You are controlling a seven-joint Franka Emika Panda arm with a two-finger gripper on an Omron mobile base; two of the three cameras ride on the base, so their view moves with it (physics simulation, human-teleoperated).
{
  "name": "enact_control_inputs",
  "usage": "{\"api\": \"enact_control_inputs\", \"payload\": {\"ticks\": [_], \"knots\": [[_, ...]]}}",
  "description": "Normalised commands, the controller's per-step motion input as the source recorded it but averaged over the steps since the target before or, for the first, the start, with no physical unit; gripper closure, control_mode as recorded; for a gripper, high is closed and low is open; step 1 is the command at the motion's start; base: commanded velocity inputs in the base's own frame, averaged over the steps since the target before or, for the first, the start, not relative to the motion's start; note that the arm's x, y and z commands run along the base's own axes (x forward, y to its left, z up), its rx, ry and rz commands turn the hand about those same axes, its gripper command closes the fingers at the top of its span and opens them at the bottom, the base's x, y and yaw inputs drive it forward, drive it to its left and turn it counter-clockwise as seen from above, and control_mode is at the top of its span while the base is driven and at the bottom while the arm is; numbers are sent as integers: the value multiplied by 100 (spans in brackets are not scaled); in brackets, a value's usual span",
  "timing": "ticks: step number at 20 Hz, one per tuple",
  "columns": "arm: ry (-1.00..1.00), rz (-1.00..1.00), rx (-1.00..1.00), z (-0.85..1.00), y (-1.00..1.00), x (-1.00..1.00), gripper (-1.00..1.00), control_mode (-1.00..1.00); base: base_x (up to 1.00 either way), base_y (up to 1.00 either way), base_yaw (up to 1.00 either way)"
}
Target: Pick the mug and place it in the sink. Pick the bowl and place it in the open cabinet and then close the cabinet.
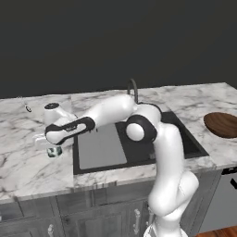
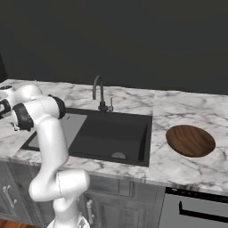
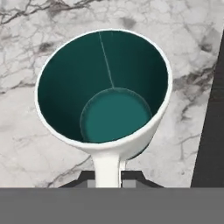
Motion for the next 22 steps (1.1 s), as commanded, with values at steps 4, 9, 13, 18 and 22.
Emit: {"api": "enact_control_inputs", "payload": {"ticks": [4, 9, 13, 18, 22], "knots": [[1, -34, 4, 7, -83, -42, 100, -100, 0, 0, 0], [-8, -37, 1, 33, -51, -25, 100, -100, 0, 0, 0], [-9, -32, 0, 72, -21, -24, 100, -100, 0, 0, 0], [-1, -25, 0, 99, 0, -6, 100, -100, 0, 0, 0], [17, -19, 0, 97, -10, -10, 100, -100, 0, 0, 0]]}}
